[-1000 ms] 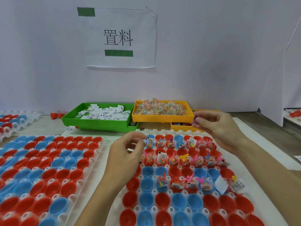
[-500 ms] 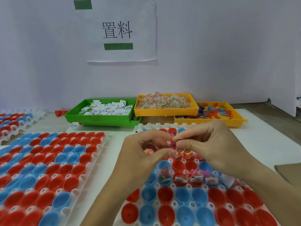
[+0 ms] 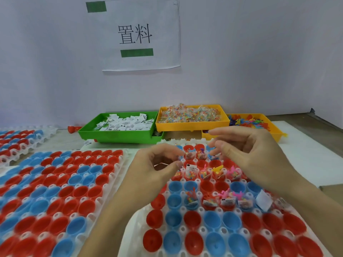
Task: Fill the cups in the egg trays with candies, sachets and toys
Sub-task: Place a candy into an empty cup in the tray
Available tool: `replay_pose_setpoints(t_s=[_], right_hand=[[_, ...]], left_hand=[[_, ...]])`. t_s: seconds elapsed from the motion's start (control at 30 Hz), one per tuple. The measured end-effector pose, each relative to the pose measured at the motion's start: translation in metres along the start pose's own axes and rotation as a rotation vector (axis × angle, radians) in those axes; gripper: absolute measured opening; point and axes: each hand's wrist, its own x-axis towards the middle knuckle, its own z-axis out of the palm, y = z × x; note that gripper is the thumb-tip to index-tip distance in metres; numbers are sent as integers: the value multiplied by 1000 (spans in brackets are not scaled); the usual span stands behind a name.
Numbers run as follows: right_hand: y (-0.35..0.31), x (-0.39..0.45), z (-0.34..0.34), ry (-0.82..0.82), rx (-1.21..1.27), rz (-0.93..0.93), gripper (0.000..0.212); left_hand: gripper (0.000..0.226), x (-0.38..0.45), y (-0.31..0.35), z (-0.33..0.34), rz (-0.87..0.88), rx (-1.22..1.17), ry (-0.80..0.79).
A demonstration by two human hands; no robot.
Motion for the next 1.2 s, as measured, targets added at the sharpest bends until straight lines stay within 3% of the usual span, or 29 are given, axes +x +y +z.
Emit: replay_pose_setpoints(t_s=[0.13, 0.3, 1.2], right_hand=[[15, 6, -12, 54, -89, 38, 21], [24, 8, -18, 90, -147, 60, 21], [31, 9, -22, 136, -264, 67, 24]], left_hand=[[11, 0, 2, -16, -90, 101, -103], [17, -1, -1, -28, -95, 319, -257], [21, -2, -7, -30, -119, 520, -370]])
